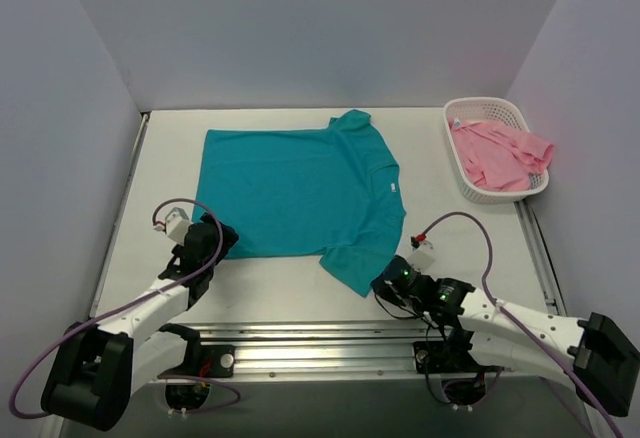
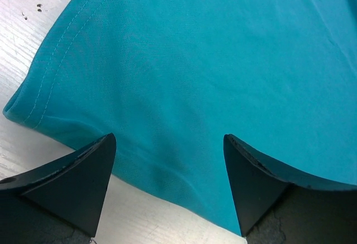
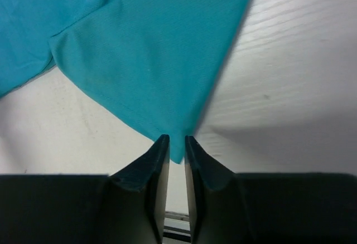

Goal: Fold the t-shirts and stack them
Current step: Flatten the tshirt out

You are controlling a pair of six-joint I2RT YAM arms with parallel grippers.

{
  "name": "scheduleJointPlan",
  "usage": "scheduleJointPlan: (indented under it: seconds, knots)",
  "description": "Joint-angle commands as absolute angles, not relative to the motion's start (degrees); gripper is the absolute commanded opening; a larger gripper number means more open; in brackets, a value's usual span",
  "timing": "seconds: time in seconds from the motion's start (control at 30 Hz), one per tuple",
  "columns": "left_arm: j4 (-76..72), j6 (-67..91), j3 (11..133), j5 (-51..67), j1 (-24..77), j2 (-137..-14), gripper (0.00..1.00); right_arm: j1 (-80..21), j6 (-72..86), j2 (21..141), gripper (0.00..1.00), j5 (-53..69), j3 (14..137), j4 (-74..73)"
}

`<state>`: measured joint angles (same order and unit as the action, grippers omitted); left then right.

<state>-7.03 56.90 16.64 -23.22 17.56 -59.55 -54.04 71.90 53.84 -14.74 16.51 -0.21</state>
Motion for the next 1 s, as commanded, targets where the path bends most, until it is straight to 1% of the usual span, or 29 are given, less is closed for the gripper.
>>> scheduleJointPlan:
  seconds: [0.0,0.03,0.1,0.27,0.37,0.4,0.43,0.47,0.57,0.73,0.83,0.97]
  knots:
    - [-10.5,58.0,17.5,-24.3,17.9,-61.0,0.86,-54.3,72.9,46.9,0.12,-22.0,18.8,-17.5]
    - [-11.1,58.1,17.5,-24.4,17.9,-61.4,0.83,-54.4,72.9,45.7,0.10,-22.7,19.9,-19.4]
    - [-11.9,58.4,17.5,-24.5,18.0,-63.0,0.82,-54.4,72.9,43.3,0.09,-24.8,20.7,-23.0]
    - [-13.4,59.3,18.3,-23.9,18.3,-66.8,0.82,-54.4,72.9,43.4,0.09,-25.6,20.6,-22.7]
    - [-13.4,59.3,18.5,-23.9,18.7,-66.8,0.82,-54.4,72.3,45.5,0.16,-24.7,20.6,-20.5]
    - [-13.3,59.3,18.7,-24.3,18.7,-66.6,0.82,-54.5,72.2,46.0,0.28,-24.5,20.7,-19.7]
    - [-12.7,59.2,18.9,-24.5,18.7,-66.4,0.82,-54.5,71.9,46.6,0.36,-24.3,20.7,-19.3]
    - [-12.5,59.1,19.1,-24.7,18.8,-66.0,0.82,-54.5,71.9,47.3,0.48,-24.3,20.7,-18.3]
    - [-11.8,58.9,19.2,-25.1,18.9,-65.1,0.82,-54.6,71.6,48.4,0.60,-24.0,20.7,-16.9]
    - [-10.2,58.8,19.1,-25.4,19.1,-63.1,0.82,-54.8,71.6,50.8,0.60,-23.6,20.0,-12.8]
    - [-9.5,58.9,18.8,-25.8,19.2,-61.7,0.82,-55.2,71.7,54.3,0.59,-22.9,19.6,-9.3]
    - [-8.5,58.8,18.7,-26.3,19.3,-60.4,0.82,-56.0,72.0,58.6,0.56,-22.2,19.5,-4.2]
